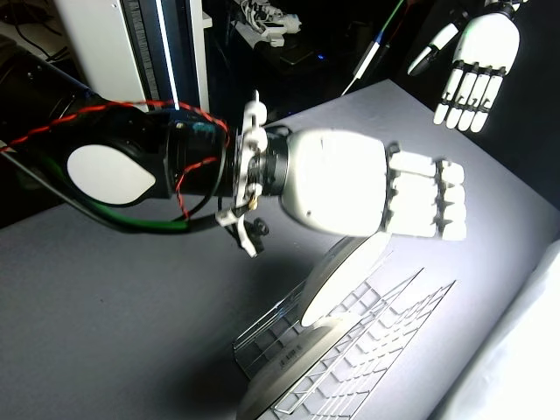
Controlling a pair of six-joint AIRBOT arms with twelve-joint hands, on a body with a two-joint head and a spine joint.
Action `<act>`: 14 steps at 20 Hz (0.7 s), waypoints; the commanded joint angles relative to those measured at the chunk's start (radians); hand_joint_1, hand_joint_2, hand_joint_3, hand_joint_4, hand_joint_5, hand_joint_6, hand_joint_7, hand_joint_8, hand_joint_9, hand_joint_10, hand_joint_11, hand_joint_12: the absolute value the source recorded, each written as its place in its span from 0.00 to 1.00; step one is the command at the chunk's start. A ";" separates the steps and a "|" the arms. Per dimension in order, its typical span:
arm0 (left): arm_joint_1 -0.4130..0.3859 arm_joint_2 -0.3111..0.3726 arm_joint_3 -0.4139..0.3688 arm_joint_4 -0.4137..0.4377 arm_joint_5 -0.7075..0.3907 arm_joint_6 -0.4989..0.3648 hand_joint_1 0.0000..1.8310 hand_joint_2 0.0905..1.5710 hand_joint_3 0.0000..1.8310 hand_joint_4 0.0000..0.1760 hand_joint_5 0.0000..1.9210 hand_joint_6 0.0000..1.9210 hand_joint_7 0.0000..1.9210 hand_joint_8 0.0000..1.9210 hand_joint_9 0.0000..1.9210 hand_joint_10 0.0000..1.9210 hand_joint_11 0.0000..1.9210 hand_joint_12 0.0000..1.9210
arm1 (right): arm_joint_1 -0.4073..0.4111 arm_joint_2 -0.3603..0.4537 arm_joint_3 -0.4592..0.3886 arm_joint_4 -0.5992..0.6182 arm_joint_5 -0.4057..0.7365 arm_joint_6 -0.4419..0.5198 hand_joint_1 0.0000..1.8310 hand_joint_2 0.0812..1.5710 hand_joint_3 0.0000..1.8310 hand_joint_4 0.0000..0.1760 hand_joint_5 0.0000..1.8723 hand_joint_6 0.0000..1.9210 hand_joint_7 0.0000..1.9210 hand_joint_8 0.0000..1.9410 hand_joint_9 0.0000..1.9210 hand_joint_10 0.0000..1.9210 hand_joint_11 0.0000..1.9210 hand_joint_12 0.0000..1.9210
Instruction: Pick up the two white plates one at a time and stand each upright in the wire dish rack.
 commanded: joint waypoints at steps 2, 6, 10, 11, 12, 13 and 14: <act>-0.019 0.006 0.004 -0.090 -0.009 -0.005 0.00 0.68 0.00 0.00 0.00 0.00 0.00 0.00 0.00 0.00 0.00 0.00 | 0.013 0.015 -0.012 -0.046 0.171 0.001 0.33 0.53 0.00 0.00 0.00 0.00 0.00 0.00 0.00 0.00 0.00 0.00; -0.029 0.006 -0.006 -0.088 0.000 -0.028 0.00 0.68 0.00 0.00 0.00 0.00 0.00 0.00 0.00 0.00 0.00 0.00 | -0.004 0.051 -0.056 -0.185 0.196 -0.007 0.31 0.54 0.00 0.00 0.00 0.00 0.00 0.00 0.00 0.00 0.00 0.00; -0.036 0.006 -0.010 -0.076 0.002 -0.034 0.00 0.68 0.00 0.00 0.00 0.00 0.00 0.00 0.00 0.00 0.00 0.00 | -0.018 0.087 -0.077 -0.337 0.227 -0.020 0.30 0.55 0.00 0.00 0.00 0.00 0.00 0.00 0.00 0.00 0.00 0.00; -0.039 0.006 -0.013 -0.075 -0.002 -0.041 0.00 0.69 0.00 0.00 0.01 0.00 0.00 0.00 0.00 0.00 0.00 0.00 | -0.021 0.100 -0.083 -0.376 0.242 -0.021 0.29 0.55 0.00 0.00 0.00 0.00 0.00 0.00 0.00 0.00 0.00 0.00; -0.044 0.006 -0.014 -0.075 -0.004 -0.042 0.00 0.69 0.00 0.00 0.01 0.00 0.01 0.00 0.00 0.00 0.01 0.00 | -0.025 0.110 -0.089 -0.381 0.249 -0.024 0.28 0.55 0.00 0.00 0.00 0.00 0.00 0.00 0.00 0.00 0.00 0.00; -0.049 0.006 -0.011 -0.076 -0.007 -0.043 0.00 0.69 0.00 0.00 0.01 0.00 0.01 0.00 0.01 0.00 0.01 0.00 | -0.029 0.122 -0.098 -0.381 0.250 -0.025 0.28 0.56 0.00 0.00 0.00 0.00 0.00 0.00 0.00 0.00 0.00 0.00; -0.052 0.006 -0.007 -0.076 -0.007 -0.047 0.00 0.69 0.00 0.00 0.04 0.00 0.04 0.00 0.03 0.00 0.02 0.01 | -0.033 0.134 -0.104 -0.386 0.253 -0.027 0.28 0.56 0.00 0.00 0.00 0.00 0.00 0.00 0.00 0.00 0.00 0.00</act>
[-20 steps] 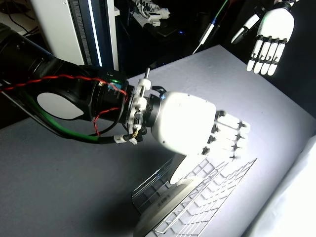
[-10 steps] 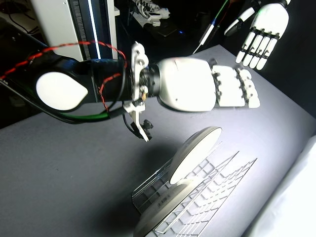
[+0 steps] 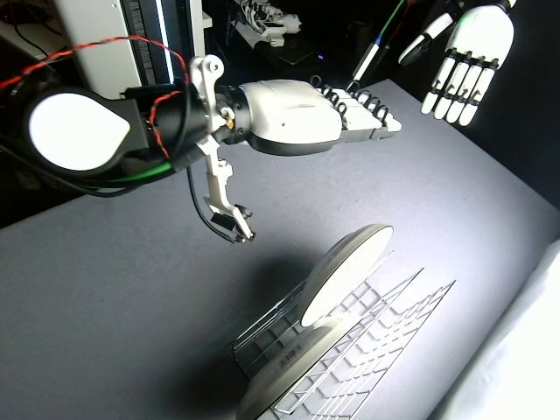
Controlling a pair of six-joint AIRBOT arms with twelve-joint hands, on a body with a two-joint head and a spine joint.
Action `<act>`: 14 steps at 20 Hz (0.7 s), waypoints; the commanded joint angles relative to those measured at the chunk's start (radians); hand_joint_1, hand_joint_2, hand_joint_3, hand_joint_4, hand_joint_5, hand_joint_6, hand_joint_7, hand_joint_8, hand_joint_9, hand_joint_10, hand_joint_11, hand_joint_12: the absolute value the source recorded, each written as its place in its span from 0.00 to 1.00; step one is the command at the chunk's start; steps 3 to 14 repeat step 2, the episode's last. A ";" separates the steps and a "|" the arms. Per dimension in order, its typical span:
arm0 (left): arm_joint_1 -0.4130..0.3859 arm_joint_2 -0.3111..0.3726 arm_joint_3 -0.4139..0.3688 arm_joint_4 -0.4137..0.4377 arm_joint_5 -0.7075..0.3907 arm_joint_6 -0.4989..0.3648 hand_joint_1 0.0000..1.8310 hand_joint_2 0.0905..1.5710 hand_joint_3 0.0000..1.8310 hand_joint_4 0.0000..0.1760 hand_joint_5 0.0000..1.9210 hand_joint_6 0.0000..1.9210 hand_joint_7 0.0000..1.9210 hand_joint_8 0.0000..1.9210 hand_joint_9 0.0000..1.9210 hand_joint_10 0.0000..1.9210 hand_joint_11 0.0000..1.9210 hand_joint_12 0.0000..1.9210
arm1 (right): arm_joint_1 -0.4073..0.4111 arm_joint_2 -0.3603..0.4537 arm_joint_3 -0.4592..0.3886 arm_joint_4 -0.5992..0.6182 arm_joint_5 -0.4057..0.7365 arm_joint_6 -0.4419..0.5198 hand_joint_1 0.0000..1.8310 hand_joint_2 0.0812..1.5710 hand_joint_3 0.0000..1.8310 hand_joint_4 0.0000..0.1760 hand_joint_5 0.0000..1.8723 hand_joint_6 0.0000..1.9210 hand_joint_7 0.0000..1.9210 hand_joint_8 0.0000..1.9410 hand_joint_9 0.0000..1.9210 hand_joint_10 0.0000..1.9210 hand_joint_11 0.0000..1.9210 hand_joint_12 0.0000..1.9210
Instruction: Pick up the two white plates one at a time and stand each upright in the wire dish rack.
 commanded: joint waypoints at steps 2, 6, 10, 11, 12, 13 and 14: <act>-0.016 0.006 0.016 -0.076 -0.007 -0.017 0.00 0.69 0.00 0.00 0.06 0.01 0.06 0.01 0.04 0.01 0.02 0.01 | 0.005 0.012 -0.005 0.050 0.096 -0.004 0.34 0.55 0.00 0.00 0.00 0.00 0.00 0.00 0.00 0.00 0.00 0.00; -0.016 0.006 0.016 -0.076 -0.007 -0.017 0.00 0.69 0.00 0.00 0.06 0.01 0.06 0.01 0.04 0.01 0.02 0.01 | 0.005 0.012 -0.005 0.050 0.096 -0.004 0.34 0.55 0.00 0.00 0.00 0.00 0.00 0.00 0.00 0.00 0.00 0.00; -0.016 0.006 0.016 -0.076 -0.007 -0.017 0.00 0.69 0.00 0.00 0.06 0.01 0.06 0.01 0.04 0.01 0.02 0.01 | 0.005 0.012 -0.005 0.050 0.096 -0.004 0.34 0.55 0.00 0.00 0.00 0.00 0.00 0.00 0.00 0.00 0.00 0.00; -0.016 0.006 0.016 -0.076 -0.007 -0.017 0.00 0.69 0.00 0.00 0.06 0.01 0.06 0.01 0.04 0.01 0.02 0.01 | 0.005 0.012 -0.005 0.050 0.096 -0.004 0.34 0.55 0.00 0.00 0.00 0.00 0.00 0.00 0.00 0.00 0.00 0.00; -0.016 0.006 0.016 -0.076 -0.007 -0.017 0.00 0.69 0.00 0.00 0.06 0.01 0.06 0.01 0.04 0.01 0.02 0.01 | 0.005 0.012 -0.005 0.050 0.096 -0.004 0.34 0.55 0.00 0.00 0.00 0.00 0.00 0.00 0.00 0.00 0.00 0.00; -0.016 0.006 0.016 -0.076 -0.007 -0.017 0.00 0.69 0.00 0.00 0.06 0.01 0.06 0.01 0.04 0.01 0.02 0.01 | 0.005 0.012 -0.005 0.050 0.096 -0.004 0.34 0.55 0.00 0.00 0.00 0.00 0.00 0.00 0.00 0.00 0.00 0.00; -0.016 0.006 0.016 -0.076 -0.007 -0.017 0.00 0.69 0.00 0.00 0.06 0.01 0.06 0.01 0.04 0.01 0.02 0.01 | 0.005 0.012 -0.005 0.050 0.096 -0.004 0.34 0.55 0.00 0.00 0.00 0.00 0.00 0.00 0.00 0.00 0.00 0.00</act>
